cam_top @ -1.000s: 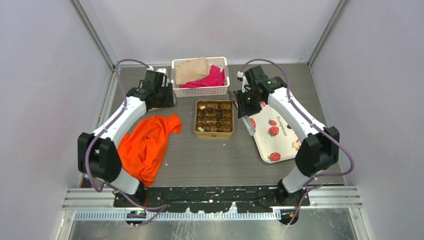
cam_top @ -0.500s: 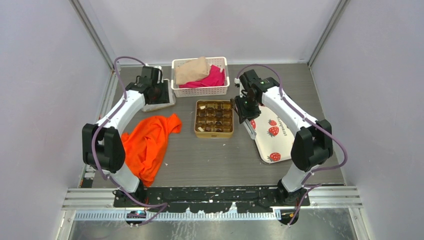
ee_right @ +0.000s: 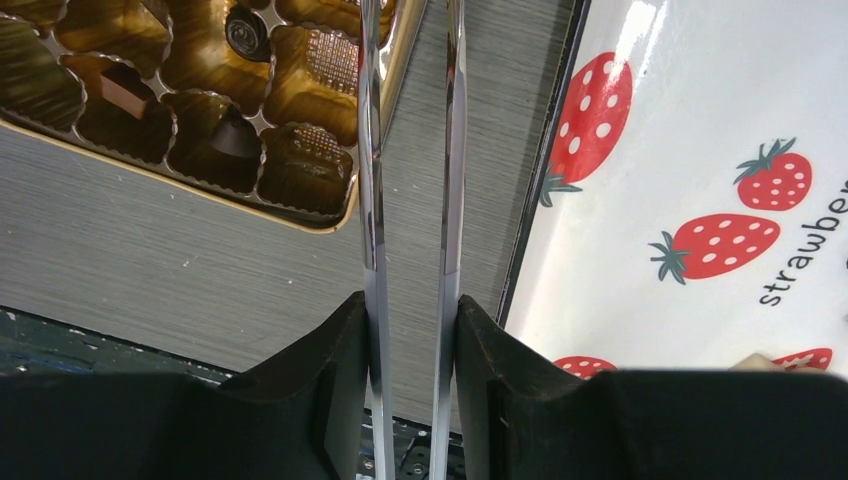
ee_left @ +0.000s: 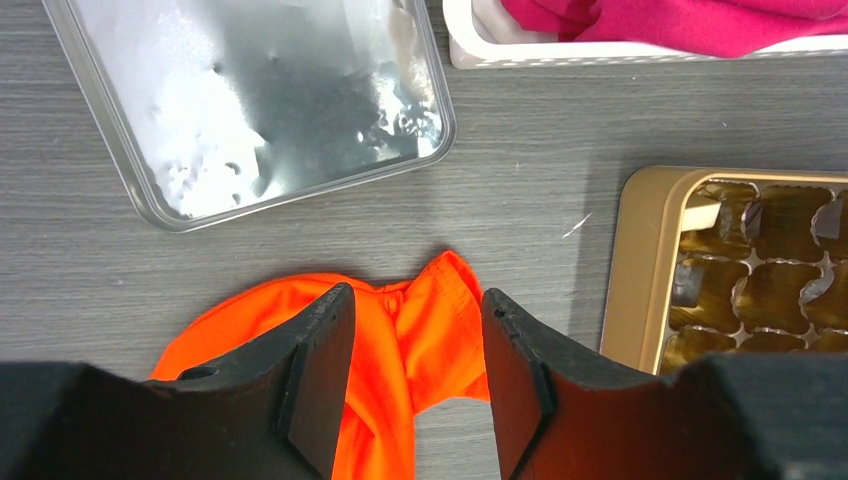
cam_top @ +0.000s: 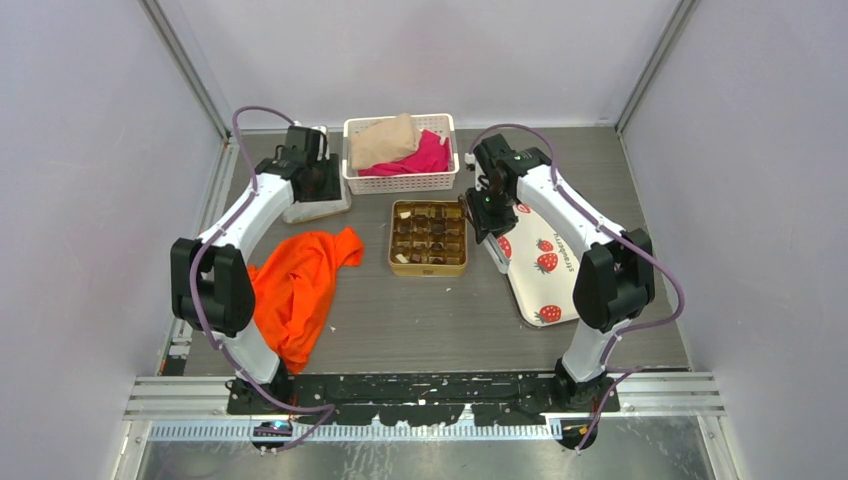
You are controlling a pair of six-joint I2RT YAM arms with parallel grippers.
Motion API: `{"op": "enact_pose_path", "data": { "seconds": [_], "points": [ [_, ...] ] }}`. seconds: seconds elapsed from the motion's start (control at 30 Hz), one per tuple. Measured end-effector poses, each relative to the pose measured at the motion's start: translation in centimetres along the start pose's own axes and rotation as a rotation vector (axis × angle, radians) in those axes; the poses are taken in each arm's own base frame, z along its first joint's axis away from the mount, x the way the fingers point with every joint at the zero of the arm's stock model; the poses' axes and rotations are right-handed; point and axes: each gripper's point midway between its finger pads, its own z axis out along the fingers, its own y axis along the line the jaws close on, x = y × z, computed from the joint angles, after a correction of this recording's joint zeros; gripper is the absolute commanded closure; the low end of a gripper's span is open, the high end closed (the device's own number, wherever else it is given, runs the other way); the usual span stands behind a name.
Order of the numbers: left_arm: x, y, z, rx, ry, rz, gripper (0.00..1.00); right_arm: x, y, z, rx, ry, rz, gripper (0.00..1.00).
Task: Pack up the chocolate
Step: Place the fake chocolate in the packing box.
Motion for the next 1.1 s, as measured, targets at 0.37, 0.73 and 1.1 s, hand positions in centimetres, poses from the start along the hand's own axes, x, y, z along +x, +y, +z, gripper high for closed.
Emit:
{"op": "enact_pose_path", "data": {
  "seconds": [0.37,0.73,1.1],
  "points": [
    [-0.1,0.0,0.3,-0.001,0.004,0.001,0.49,-0.1,1.0,1.8,-0.048,0.050,-0.025,0.99],
    [0.0,0.0,0.4,-0.002,0.013,0.002,0.50,0.4,0.7,2.6,-0.025,0.082,-0.023,0.82],
    [0.1,0.1,0.4,-0.007,0.018,0.005,0.49,0.4,0.8,2.9,-0.014,0.086,-0.027,0.81]
  ]
}}
